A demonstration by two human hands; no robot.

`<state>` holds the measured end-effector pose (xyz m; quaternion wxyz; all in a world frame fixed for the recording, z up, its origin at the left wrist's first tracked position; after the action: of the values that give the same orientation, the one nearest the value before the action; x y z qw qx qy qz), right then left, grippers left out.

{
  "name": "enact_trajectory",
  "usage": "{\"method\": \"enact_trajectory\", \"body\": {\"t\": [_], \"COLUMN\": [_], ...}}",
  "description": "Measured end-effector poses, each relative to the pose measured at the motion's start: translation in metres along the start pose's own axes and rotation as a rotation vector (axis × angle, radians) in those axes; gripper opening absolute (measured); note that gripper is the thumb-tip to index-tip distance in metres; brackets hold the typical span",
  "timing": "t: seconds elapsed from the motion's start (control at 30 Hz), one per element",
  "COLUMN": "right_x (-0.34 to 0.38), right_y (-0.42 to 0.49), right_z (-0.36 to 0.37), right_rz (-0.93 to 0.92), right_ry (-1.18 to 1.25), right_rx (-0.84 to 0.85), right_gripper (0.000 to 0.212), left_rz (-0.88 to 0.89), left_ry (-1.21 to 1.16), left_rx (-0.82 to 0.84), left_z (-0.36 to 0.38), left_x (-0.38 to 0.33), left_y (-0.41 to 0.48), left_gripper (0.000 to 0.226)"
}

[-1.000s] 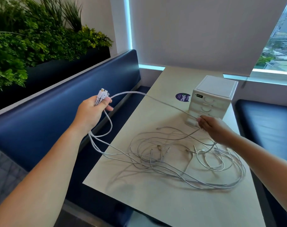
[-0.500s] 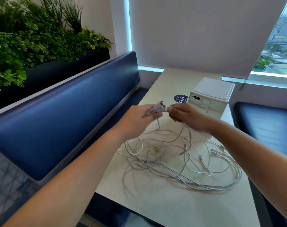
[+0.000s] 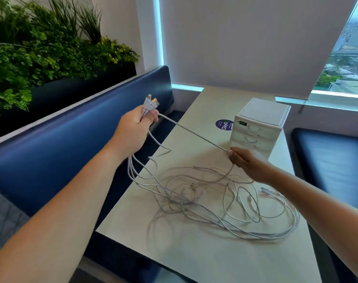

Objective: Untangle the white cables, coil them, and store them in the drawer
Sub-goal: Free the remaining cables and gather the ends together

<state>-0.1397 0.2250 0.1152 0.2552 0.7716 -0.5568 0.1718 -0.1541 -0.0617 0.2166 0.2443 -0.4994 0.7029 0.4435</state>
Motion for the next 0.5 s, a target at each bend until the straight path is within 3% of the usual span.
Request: {"method": "enact_trajectory", "body": {"t": [0.3, 0.5], "right_x": [0.01, 0.009], "right_y": [0.019, 0.03], "right_z": [-0.003, 0.004], "right_rz": [-0.054, 0.01], "right_ry": [-0.059, 0.068], "right_rx": [-0.039, 0.021], "right_gripper": [0.038, 0.036], "left_rz": [-0.026, -0.069], "left_ry": [-0.147, -0.212], "left_rx": [-0.18, -0.224], "left_z": [-0.024, -0.043], "left_x": [0.009, 0.023], "left_y": [0.001, 0.002], "left_gripper": [0.028, 0.027]}}
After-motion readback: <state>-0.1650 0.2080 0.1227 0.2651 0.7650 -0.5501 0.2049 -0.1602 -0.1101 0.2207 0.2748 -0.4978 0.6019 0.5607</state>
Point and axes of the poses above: each hand's wrist, its own y-axis towards the middle knuckle, its own z-axis out of the palm, x = y × z, the point moved 8 cm from there along y, towards the middle knuckle, and after that the axes turned 1 degree about -y, right-handed, at the moved point
